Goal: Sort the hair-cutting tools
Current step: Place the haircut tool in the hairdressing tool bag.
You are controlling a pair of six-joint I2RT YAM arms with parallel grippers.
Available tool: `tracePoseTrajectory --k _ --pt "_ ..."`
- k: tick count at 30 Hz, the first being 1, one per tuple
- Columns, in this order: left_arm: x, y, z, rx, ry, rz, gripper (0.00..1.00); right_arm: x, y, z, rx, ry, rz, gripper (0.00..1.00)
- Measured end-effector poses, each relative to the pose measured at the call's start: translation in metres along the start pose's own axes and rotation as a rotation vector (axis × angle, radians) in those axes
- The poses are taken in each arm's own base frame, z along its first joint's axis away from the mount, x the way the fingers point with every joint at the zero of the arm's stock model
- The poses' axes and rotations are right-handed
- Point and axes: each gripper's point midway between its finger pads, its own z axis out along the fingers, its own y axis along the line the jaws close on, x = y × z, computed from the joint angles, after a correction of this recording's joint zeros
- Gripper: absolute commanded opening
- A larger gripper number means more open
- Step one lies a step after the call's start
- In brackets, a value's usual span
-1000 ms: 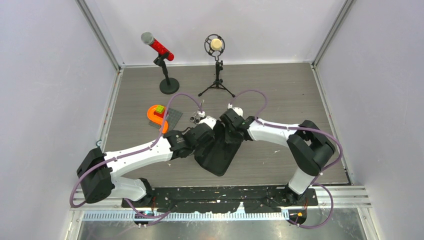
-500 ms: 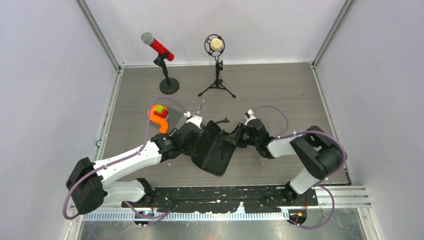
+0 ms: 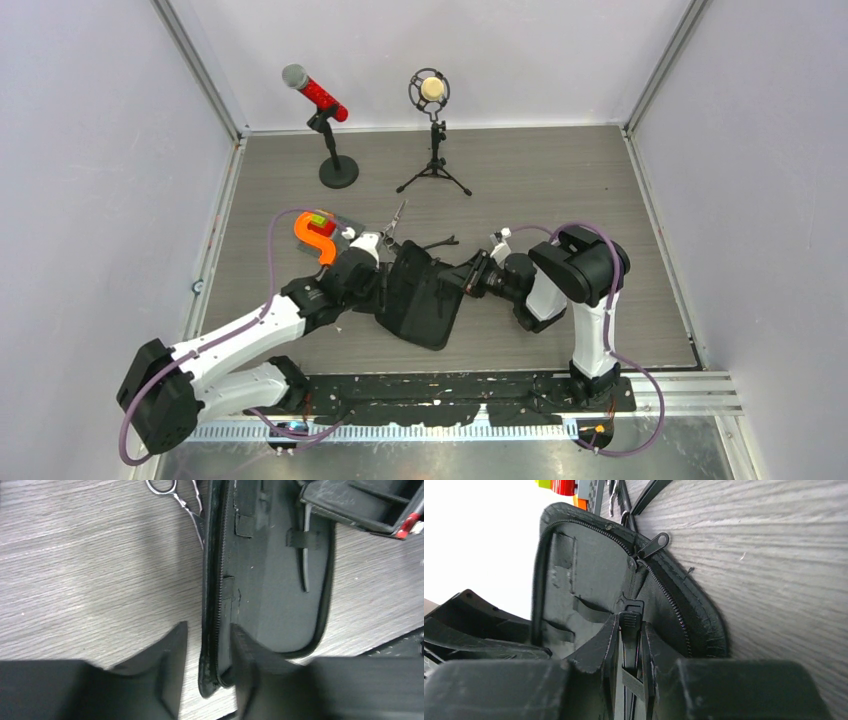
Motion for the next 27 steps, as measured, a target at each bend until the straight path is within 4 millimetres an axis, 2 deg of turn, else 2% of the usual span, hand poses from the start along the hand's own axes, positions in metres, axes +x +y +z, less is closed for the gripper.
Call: tracePoseTrajectory --k 3,7,11,14,16,17,20,22,27 --pt "-0.006 -0.005 -0.006 0.030 -0.028 -0.010 0.63 0.003 0.002 -0.002 -0.012 0.011 0.008 0.05" --pt "-0.016 -0.014 -0.017 0.045 -0.051 0.009 0.62 0.005 0.002 -0.003 -0.012 0.014 0.012 0.05" --pt "-0.039 -0.049 -0.041 0.079 -0.093 0.090 0.59 0.005 0.002 -0.004 -0.011 0.014 0.012 0.05" --pt "-0.059 -0.085 -0.061 0.130 -0.142 0.157 0.55 0.006 0.001 -0.004 -0.008 0.015 0.013 0.05" --pt "-0.064 -0.103 -0.065 0.161 -0.151 0.193 0.51 0.006 0.001 -0.005 -0.008 0.015 0.012 0.05" --pt "-0.063 -0.108 -0.062 0.164 -0.143 0.206 0.50 0.006 0.001 -0.005 -0.009 0.014 0.012 0.05" --pt "-0.053 -0.111 -0.035 0.127 -0.084 0.253 0.49 0.005 0.001 -0.005 -0.009 0.013 0.011 0.05" --pt "-0.038 -0.109 -0.011 0.095 -0.023 0.284 0.49 0.005 0.001 -0.005 -0.008 0.011 0.011 0.05" --pt "-0.006 -0.103 0.032 0.054 0.079 0.330 0.47 0.005 0.000 -0.007 -0.005 0.004 0.012 0.05"
